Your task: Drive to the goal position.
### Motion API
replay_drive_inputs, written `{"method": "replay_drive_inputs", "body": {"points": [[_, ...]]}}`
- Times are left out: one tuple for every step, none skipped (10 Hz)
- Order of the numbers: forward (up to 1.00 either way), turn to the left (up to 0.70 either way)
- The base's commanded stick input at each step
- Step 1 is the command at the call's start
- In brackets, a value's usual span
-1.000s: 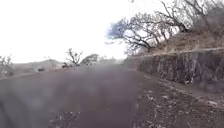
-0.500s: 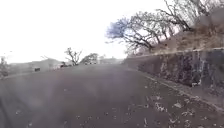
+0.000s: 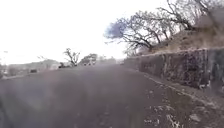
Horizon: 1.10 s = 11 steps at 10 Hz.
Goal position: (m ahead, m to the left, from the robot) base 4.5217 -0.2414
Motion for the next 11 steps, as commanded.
{"method": "replay_drive_inputs", "body": {"points": [[0.7,0.0],[0.7,0.0],[0.7,0.0],[0.7,0.0],[0.7,0.0],[0.7,0.0],[0.7,0.0],[0.7,0.0],[0.7,0.0],[0.7,0.0],[0.7,0.0]]}}
